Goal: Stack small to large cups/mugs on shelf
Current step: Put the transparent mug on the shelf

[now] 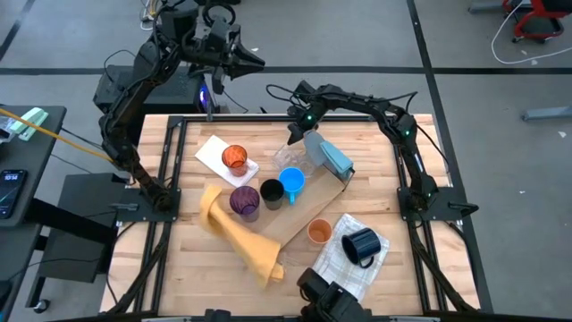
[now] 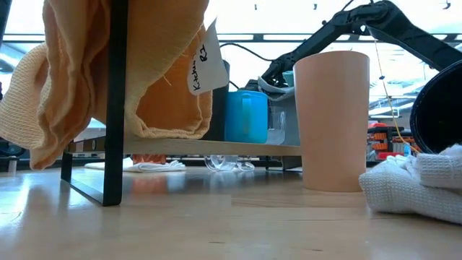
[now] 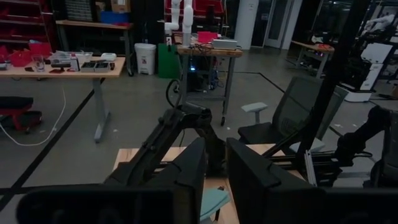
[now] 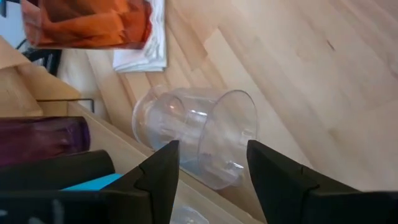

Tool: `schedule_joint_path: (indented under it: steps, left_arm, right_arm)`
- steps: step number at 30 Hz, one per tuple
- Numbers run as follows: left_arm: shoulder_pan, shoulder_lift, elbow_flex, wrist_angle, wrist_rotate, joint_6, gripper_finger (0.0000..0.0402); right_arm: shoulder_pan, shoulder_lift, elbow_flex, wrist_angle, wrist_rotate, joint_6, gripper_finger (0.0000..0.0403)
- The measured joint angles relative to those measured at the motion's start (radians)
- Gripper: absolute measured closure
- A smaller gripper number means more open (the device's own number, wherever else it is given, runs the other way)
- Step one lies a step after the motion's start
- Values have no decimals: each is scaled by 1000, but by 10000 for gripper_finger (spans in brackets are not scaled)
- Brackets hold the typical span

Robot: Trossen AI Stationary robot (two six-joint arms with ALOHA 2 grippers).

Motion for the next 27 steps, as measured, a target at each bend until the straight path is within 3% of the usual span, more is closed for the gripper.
schedule_joint_path:
  steps: [27]
  left_arm:
    - [0, 0, 0, 0, 0, 0, 334]
  right_arm:
    - [58, 0, -17, 46, 26, -3, 211]
